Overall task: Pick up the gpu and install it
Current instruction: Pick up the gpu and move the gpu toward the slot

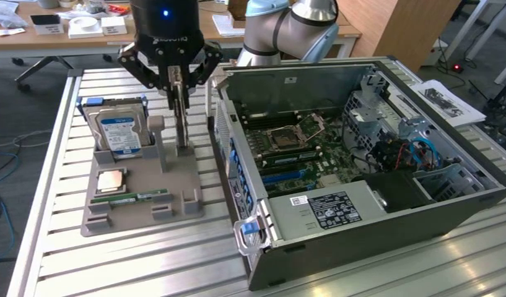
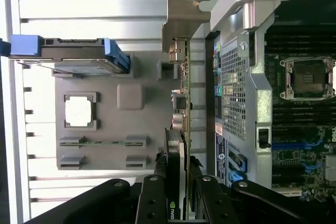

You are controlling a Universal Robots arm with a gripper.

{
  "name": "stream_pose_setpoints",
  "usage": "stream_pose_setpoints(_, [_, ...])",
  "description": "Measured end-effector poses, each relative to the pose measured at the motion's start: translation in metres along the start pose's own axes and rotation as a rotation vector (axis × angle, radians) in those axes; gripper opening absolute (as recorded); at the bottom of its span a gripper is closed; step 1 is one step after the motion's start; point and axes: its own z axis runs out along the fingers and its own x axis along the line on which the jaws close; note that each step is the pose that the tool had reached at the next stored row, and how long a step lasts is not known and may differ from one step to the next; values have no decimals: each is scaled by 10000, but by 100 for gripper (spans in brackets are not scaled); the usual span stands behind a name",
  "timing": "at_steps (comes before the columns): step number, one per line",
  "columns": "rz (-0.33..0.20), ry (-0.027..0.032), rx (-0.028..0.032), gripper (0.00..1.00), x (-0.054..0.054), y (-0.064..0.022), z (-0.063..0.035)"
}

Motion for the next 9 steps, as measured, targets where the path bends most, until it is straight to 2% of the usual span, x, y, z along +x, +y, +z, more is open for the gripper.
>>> stream_pose_setpoints(5, [0,-1,0,27,-5,8,-206])
stream_pose_setpoints(9, [0,0,0,27,-7,12,-292])
